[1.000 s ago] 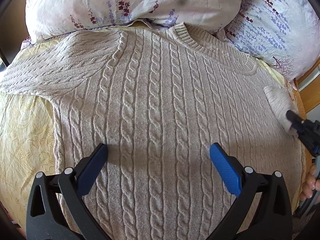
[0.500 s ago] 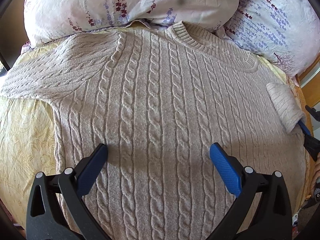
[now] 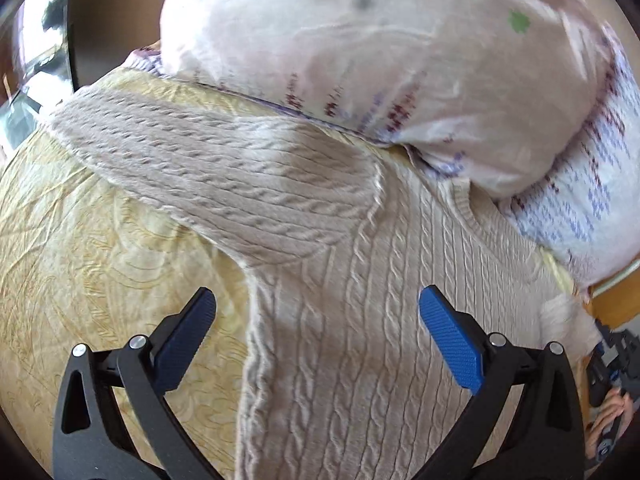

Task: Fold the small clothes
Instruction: 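Fold the held sleeve across the sweater body and open the right gripper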

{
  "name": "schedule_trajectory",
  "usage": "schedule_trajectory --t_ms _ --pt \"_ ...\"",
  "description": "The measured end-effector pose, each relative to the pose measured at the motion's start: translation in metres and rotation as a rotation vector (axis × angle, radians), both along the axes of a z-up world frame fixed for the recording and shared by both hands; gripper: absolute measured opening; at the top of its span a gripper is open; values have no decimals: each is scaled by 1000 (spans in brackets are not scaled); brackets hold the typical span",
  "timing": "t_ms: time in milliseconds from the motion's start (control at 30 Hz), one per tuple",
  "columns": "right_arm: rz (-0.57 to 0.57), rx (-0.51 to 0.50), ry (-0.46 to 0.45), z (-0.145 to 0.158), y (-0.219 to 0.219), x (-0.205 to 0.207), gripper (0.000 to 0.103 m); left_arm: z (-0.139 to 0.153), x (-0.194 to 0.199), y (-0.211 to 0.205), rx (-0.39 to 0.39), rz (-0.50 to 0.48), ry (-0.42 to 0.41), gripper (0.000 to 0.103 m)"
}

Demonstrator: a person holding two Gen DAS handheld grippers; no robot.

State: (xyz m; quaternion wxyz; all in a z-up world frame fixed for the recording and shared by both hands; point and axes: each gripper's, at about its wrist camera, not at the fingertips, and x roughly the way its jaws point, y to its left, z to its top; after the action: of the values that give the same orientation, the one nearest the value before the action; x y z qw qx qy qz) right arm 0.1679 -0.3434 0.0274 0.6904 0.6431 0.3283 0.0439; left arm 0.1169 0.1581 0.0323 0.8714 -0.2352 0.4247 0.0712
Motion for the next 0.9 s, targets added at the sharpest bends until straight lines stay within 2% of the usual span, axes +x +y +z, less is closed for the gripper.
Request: schedule_trajectory --t_ms 67,167,267,400,467,533,600,667,733,767,800,833,900 --pt "90 14 -22 6 26 21 11 1 -7 27 -96 83 -29 101" --pt "238 21 -16 5 77 56 11 -3 -12 56 -152 180 -30 101" --pt "381 -4 26 -1 129 82 11 -8 -15 74 -148 250 -12 101" --pt "556 -89 56 -7 195 102 11 -13 -34 97 -169 332 -97 101" --pt "634 -154 65 -7 227 111 11 -15 -40 106 -155 363 -131 101" --pt "709 -240 69 -4 254 112 11 -18 -40 111 -115 377 -132 101" --pt "790 -344 67 -1 278 108 13 -21 -37 118 -109 375 -124 101" --pt "865 -439 66 2 300 103 19 -25 -34 127 -137 375 -110 101" --pt "935 -486 49 1 322 104 37 -30 -28 136 -179 385 -86 101" --pt "956 -514 21 4 330 102 43 -33 -26 140 -206 392 -79 101" --pt "996 -540 -10 9 341 99 57 -34 -25 145 -232 399 -79 101" --pt "1036 -545 -36 15 348 93 67 -34 -25 148 -242 403 -89 101" --pt "1085 -526 -95 26 354 78 68 -35 -19 156 -279 404 -90 101"
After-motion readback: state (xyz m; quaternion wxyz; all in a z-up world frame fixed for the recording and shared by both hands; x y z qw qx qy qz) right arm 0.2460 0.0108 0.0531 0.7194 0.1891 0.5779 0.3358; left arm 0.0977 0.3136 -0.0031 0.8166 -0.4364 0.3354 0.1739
